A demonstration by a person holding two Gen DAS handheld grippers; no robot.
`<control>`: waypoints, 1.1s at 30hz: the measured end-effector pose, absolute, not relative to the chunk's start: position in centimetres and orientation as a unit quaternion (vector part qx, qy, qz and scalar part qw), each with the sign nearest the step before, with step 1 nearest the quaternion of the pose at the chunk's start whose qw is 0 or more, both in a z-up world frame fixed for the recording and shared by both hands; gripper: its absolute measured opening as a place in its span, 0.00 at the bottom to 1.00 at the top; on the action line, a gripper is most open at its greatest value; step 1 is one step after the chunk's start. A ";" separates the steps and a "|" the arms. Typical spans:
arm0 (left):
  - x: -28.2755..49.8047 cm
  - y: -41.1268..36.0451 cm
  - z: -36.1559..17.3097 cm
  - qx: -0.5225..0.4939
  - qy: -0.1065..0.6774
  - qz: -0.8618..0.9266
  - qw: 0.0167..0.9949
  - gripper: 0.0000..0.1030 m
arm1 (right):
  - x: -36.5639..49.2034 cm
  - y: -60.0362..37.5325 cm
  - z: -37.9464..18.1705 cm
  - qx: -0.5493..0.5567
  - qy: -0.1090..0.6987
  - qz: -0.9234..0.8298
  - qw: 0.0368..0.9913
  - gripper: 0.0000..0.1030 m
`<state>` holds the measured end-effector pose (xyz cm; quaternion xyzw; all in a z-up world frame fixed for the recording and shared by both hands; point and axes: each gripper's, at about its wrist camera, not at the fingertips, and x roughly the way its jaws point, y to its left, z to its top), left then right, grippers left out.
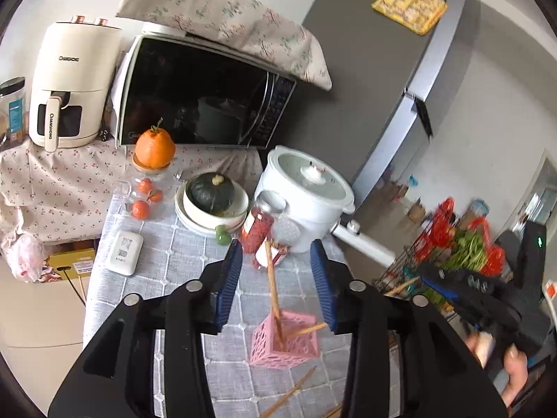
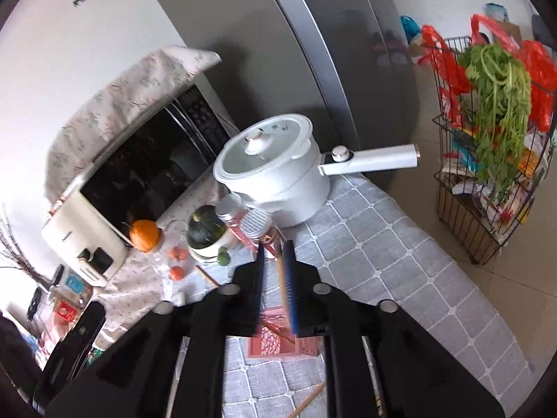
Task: Organize utensils
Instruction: 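Open the right tool to drop its chopstick into the pink basket, then grasp another chopstick with the left tool while the right tool grasps one too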
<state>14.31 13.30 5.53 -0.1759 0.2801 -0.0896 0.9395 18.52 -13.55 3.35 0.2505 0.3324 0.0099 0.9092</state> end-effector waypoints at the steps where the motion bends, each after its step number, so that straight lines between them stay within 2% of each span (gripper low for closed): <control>1: 14.4 13.0 5.3 -0.171 0.285 -0.091 0.939 0.38 | 18.6 -13.8 3.0 0.257 0.333 0.002 0.907 0.39; 2: 14.5 12.5 5.1 -0.162 0.293 -0.095 0.937 0.38 | 18.4 -14.2 2.8 0.261 0.331 -0.003 0.907 0.39; 5: 14.6 11.1 4.5 -0.134 0.312 -0.104 0.935 0.39 | 17.1 -15.5 2.3 0.258 0.323 -0.029 0.910 0.51; 7: 14.6 10.1 4.0 -0.116 0.327 -0.111 0.931 0.51 | 16.0 -16.5 1.8 0.262 0.324 -0.041 0.908 0.61; 8: 14.5 9.4 3.6 -0.103 0.337 -0.115 0.929 0.54 | 15.2 -17.2 1.4 0.267 0.325 -0.048 0.906 0.64; 9: 14.4 8.8 3.2 -0.092 0.344 -0.119 0.927 0.61 | 14.6 -17.6 1.0 0.269 0.327 -0.054 0.905 0.72; 10: 14.3 8.0 2.8 -0.075 0.356 -0.124 0.923 0.69 | 13.7 -18.1 0.5 0.267 0.330 -0.062 0.903 0.75; 11: 14.2 7.2 2.1 -0.056 0.368 -0.131 0.919 0.71 | 12.7 -18.6 -0.3 0.258 0.337 -0.074 0.903 0.76; 15: 13.8 4.3 -0.8 0.005 0.420 -0.158 0.894 0.71 | 9.7 -20.1 -3.5 0.247 0.372 -0.097 0.890 0.80; 21: 13.4 0.1 -8.0 0.066 0.518 -0.195 0.830 0.71 | 6.6 -23.0 -8.7 0.281 0.436 -0.107 0.848 0.80; 23: 13.5 -1.4 -10.1 0.085 0.532 -0.197 0.819 0.63 | 6.2 -24.5 -10.7 0.307 0.460 -0.116 0.825 0.80; 25: 13.5 -3.3 -12.2 0.111 0.543 -0.203 0.807 0.52 | 6.1 -25.4 -11.9 0.326 0.479 -0.108 0.808 0.80; 28: 13.7 -5.6 -14.1 0.136 0.546 -0.205 0.801 0.43 | 5.8 -26.5 -12.8 0.328 0.489 -0.118 0.800 0.80; 33: 15.0 -7.3 -16.2 0.158 0.546 -0.182 0.802 0.41 | 5.7 -27.0 -13.7 0.316 0.506 -0.111 0.795 0.80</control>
